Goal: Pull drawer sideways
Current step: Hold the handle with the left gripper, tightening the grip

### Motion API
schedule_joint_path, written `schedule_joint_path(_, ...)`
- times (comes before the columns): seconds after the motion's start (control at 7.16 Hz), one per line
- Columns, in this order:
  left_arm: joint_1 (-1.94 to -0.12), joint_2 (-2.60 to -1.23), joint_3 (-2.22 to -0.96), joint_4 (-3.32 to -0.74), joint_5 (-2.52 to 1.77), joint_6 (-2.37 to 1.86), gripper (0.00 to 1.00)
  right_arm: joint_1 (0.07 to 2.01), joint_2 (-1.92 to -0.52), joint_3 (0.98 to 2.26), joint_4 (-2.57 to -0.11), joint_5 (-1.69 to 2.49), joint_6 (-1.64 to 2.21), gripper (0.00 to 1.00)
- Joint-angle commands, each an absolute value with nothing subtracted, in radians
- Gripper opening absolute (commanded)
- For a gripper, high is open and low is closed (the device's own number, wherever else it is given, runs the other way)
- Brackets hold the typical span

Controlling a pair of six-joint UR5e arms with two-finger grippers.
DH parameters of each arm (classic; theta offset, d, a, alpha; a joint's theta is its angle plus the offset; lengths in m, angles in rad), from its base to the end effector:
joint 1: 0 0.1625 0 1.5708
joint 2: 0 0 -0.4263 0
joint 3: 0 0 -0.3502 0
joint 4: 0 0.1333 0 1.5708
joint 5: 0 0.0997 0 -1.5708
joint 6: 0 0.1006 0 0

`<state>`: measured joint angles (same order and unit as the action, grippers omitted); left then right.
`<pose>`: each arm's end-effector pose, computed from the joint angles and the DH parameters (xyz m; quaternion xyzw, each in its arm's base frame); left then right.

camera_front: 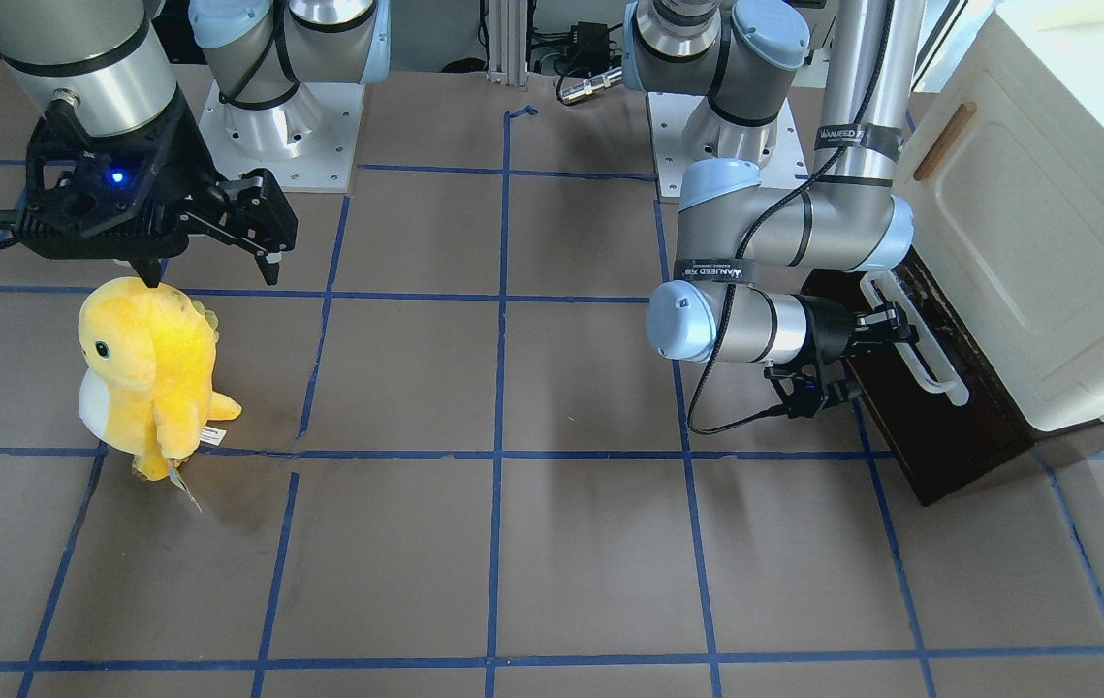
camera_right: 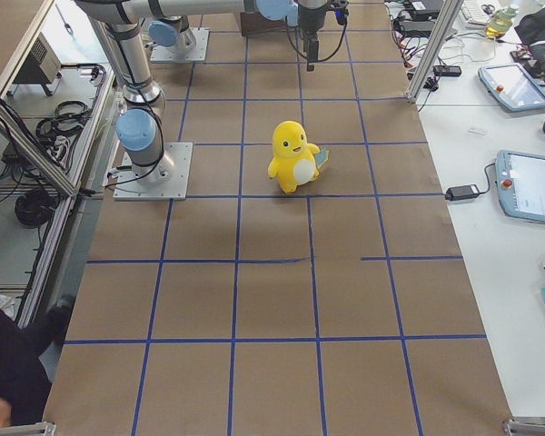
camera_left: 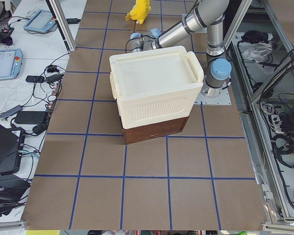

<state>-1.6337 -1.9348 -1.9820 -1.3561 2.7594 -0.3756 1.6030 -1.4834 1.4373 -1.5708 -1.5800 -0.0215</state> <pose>-0.0692 -0.4630 0.2310 0.0290 0.8106 0.1067 0.5751 0.1481 -0.4868 0.5074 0.0267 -0.9994 0.0231 0.0045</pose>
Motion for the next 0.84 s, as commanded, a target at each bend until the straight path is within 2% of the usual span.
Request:
schedule_joint_path(0.0,-1.634,-1.937,-1.980,-1.356,2.758,-0.376,0.27,1.603,-1.483,1.437,-1.571,-1.580,-0.021,1.00)
schedule_joint_path(0.7,-1.635,-1.940,-1.974,-1.355,2.755,-0.376,0.26,1.603,-1.483,1.437,-1.571,-1.580,-0.021,1.00)
